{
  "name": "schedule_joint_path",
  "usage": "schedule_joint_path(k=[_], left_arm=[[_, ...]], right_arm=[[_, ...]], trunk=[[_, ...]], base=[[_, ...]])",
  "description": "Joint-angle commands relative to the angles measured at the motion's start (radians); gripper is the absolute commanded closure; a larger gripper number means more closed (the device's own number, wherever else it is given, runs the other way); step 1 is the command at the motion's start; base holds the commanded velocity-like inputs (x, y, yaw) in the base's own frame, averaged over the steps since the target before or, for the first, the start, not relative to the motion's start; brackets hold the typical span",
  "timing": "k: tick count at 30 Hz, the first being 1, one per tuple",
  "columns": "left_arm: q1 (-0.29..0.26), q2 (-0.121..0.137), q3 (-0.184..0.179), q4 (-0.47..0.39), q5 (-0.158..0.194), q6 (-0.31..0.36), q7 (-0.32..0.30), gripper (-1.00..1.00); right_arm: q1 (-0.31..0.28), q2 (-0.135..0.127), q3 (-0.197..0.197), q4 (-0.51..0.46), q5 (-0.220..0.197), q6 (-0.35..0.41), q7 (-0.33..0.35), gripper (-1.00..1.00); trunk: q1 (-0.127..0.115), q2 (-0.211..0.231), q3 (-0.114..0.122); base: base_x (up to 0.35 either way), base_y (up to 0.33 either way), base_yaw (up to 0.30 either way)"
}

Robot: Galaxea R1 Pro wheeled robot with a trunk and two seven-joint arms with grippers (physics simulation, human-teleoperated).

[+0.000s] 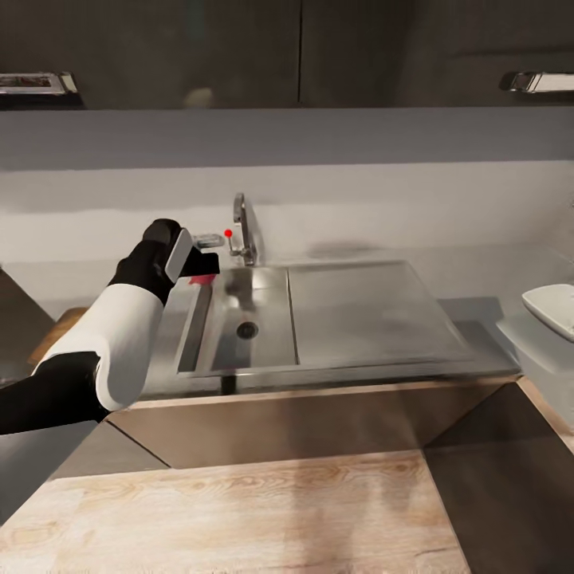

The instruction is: In the kitchen, take the Vidalia onion out of the sink, dice it on the chopping board with the paring knife, put the diced onion into the bowl on the countertop, then place both the paring knife and the chopping board into the sink.

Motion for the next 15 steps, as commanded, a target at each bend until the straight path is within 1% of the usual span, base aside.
schedule_joint_path(k=[1,5,8,11,15], left_arm=[[-0.001,-0.001,0.006,-0.002,0.002,0.003,0.005,1.0],[-0.001,-0.002,0.006,-0.004,0.002,0.004,0.005,1.0],[-0.001,-0.002,0.006,-0.006,0.002,0.004,0.005,1.0],[-0.001,-0.002,0.006,-0.018,0.002,0.004,0.005,1.0],[-0.001,-0.002,0.006,-0.028,0.002,0.004,0.005,1.0]], right_arm=[[-0.001,0.0,-0.008,0.0,0.011,-0.002,-0.005,-1.0],[-0.001,0.0,-0.008,0.0,0.011,-0.002,-0.004,-1.0],[-0.001,0.0,-0.008,0.0,0.011,-0.002,-0.005,-1.0],[-0.001,0.0,-0.008,0.0,0.011,-0.002,-0.005,-1.0],[0.0,0.0,-0.008,0.0,0.011,-0.002,-0.005,-1.0]], trunk=[[0.0,-0.002,0.0],[0.0,-0.002,0.006],[0.0,-0.002,0.011],[0.0,-0.002,0.016],[0.0,-0.002,0.022]], base=[[-0.306,0.0,0.0],[-0.324,0.002,0.0],[-0.318,0.076,0.0],[-0.27,0.17,0.032],[-0.072,0.276,0.146]])
